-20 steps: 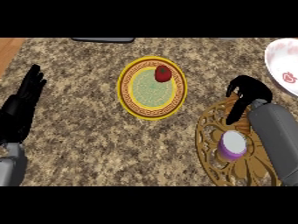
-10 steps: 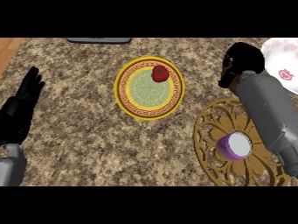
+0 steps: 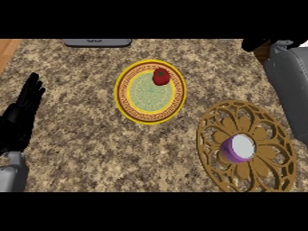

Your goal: Pick the croissant from the placemat and place it in the bowl

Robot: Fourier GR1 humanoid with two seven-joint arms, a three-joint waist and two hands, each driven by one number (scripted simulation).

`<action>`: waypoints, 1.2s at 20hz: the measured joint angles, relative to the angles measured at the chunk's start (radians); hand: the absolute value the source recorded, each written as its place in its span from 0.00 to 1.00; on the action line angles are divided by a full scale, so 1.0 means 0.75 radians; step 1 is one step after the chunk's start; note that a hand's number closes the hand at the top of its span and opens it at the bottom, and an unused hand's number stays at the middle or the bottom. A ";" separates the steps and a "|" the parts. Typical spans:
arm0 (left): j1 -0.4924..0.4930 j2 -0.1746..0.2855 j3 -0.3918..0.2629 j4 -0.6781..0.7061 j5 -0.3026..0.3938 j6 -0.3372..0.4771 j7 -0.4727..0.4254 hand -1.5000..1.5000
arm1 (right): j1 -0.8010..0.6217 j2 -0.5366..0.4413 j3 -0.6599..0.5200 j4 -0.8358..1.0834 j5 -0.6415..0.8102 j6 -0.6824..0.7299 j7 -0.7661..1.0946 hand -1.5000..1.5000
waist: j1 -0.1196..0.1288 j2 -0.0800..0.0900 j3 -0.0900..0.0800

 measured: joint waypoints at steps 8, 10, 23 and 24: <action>0.000 0.020 0.030 -0.024 0.019 -0.032 0.021 0.50 | 0.037 -0.150 -0.165 -0.020 -0.091 -0.029 -0.096 1.00 | 0.004 0.005 0.001; -0.013 0.014 0.024 -0.011 0.011 -0.033 0.017 0.50 | 0.039 -0.158 -0.210 0.044 -0.123 -0.080 -0.159 1.00 | 0.008 0.007 0.001; -0.077 0.003 0.013 -0.008 0.002 -0.044 0.032 0.50 | -0.004 -0.354 -0.451 0.607 -0.257 -0.303 -0.660 1.00 | 0.054 0.028 0.004; -0.083 -0.010 0.000 0.001 -0.009 -0.038 0.024 0.50 | -0.007 -0.364 -0.460 0.639 -0.258 -0.317 -0.681 1.00 | 0.057 0.031 0.004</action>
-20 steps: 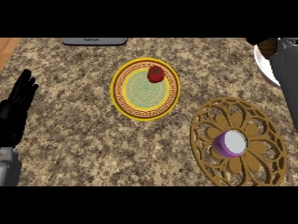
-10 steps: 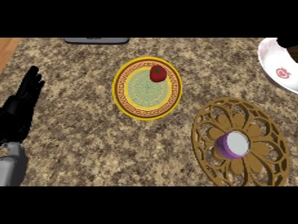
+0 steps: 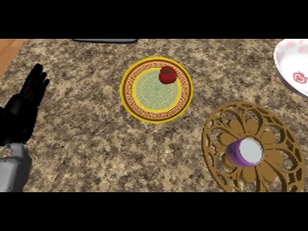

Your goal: Pick the croissant from the placemat and place it in the bowl

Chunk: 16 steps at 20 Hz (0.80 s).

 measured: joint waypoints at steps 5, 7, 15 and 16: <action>-0.004 0.002 -0.005 -0.008 0.004 -0.013 0.009 0.50 | 0.034 -0.075 0.004 0.161 0.036 0.051 0.024 1.00 | 0.023 0.012 0.001; 0.008 -0.004 -0.009 -0.003 0.002 -0.015 -0.009 0.50 | 0.037 -0.101 -0.023 0.214 0.014 0.101 0.039 0.00 | 0.028 0.015 0.002; -0.018 0.001 0.007 0.013 0.010 -0.016 -0.005 0.50 | 0.088 -0.140 -0.146 0.284 -0.112 0.239 -0.158 0.00 | 0.027 0.017 0.007; -0.005 -0.008 0.000 0.008 0.003 -0.010 -0.013 0.50 | 0.096 -0.142 -0.185 0.279 -0.152 0.240 -0.197 0.00 | 0.022 0.014 0.007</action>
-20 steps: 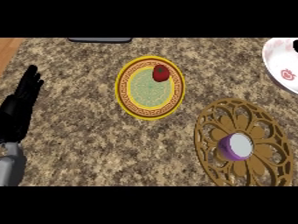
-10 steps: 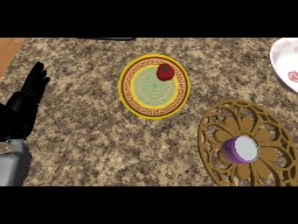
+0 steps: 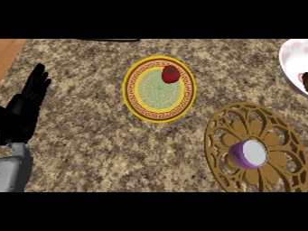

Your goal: Pick the croissant from the placemat and place it in the bowl

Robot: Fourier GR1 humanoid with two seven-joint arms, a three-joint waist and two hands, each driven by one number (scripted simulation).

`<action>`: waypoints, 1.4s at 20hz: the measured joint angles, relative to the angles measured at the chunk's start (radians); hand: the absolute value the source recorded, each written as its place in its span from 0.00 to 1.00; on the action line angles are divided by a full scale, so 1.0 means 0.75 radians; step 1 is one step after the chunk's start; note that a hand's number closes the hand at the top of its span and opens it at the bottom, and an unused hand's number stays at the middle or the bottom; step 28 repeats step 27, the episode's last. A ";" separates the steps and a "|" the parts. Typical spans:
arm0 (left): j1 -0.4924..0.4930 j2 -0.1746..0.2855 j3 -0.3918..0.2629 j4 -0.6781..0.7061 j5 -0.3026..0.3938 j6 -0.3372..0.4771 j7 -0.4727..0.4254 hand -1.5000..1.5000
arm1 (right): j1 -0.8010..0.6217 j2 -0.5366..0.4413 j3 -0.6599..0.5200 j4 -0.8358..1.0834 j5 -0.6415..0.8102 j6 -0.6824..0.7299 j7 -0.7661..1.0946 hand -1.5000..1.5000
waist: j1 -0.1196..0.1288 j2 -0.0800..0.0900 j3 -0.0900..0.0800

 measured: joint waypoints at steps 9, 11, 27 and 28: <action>0.024 0.006 0.021 -0.009 0.007 0.004 0.008 0.50 | 0.040 -0.063 -0.415 -0.065 -0.426 0.057 -0.279 0.00 | -0.037 -0.014 0.000; 0.042 0.001 0.015 -0.022 0.003 0.004 0.005 0.50 | 0.096 -0.101 -0.470 -0.057 -0.483 0.124 -0.328 0.00 | -0.040 -0.016 -0.001; 0.084 -0.010 0.026 -0.033 -0.019 0.022 -0.006 0.50 | 0.554 -0.321 -0.689 -0.008 -0.767 0.736 -0.553 0.00 | -0.062 -0.028 -0.003; 0.084 -0.010 0.026 -0.033 -0.019 0.022 -0.006 0.50 | 0.554 -0.321 -0.689 -0.008 -0.767 0.736 -0.553 0.00 | -0.062 -0.028 -0.003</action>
